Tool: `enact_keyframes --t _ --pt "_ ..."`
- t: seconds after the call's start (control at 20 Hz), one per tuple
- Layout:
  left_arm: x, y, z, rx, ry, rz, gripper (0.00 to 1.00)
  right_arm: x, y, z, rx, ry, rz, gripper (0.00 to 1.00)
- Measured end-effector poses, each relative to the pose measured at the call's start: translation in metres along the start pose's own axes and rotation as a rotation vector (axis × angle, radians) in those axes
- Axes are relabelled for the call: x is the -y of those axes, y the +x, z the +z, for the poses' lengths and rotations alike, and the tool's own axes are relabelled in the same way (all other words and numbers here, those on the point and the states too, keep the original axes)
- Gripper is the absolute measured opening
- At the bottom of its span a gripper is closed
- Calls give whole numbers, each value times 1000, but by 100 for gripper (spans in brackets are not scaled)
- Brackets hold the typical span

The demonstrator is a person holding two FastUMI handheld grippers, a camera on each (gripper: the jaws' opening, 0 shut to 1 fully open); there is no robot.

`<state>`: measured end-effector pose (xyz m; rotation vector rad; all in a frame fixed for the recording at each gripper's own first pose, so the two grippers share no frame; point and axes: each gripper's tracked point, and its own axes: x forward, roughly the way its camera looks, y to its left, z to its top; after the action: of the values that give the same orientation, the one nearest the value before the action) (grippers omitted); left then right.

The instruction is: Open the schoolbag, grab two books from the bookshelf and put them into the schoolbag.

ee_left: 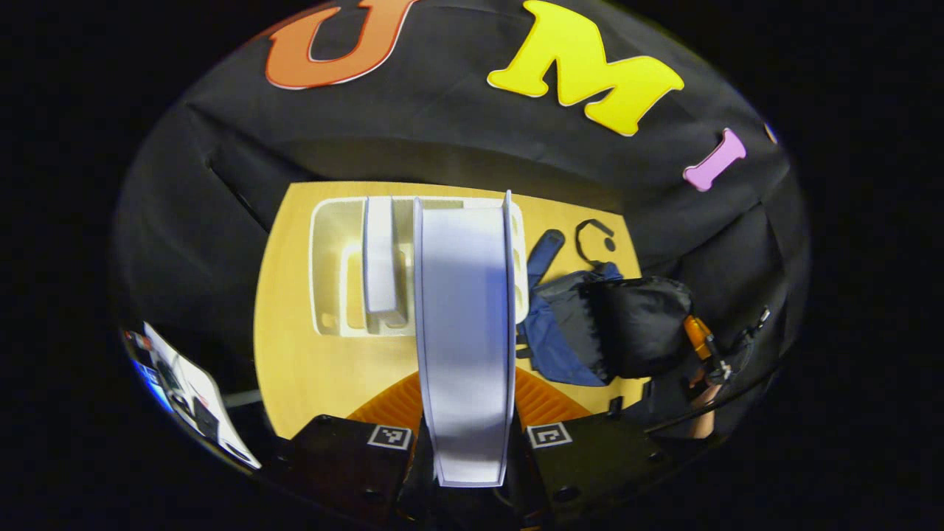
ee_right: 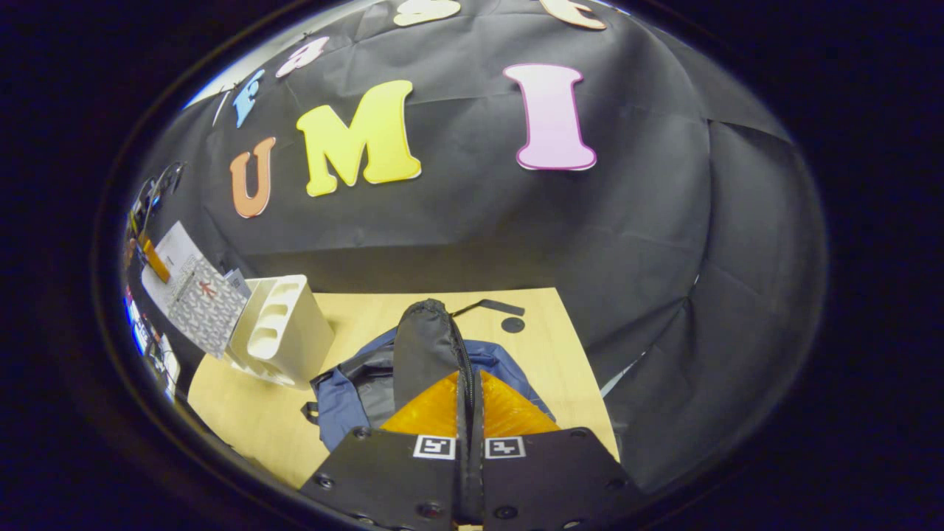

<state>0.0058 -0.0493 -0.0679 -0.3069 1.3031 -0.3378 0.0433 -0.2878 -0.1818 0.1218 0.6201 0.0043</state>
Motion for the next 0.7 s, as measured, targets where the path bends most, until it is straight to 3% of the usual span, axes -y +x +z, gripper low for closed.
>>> enact_keyframes --t 0.2,0.25,0.3,0.7 --pt "40 9 -20 25 -153 -227 42 -5 -2 -1 -5 -13 -15 0" --pt "50 16 -21 34 -177 -271 47 -7 -2 -1 -5 -21 -17 0" --pt "59 25 -24 45 -196 -308 42 -11 -2 1 -7 -25 -17 0" --pt "146 130 -72 62 -203 -471 42 -12 -2 2 -18 -11 -53 0"
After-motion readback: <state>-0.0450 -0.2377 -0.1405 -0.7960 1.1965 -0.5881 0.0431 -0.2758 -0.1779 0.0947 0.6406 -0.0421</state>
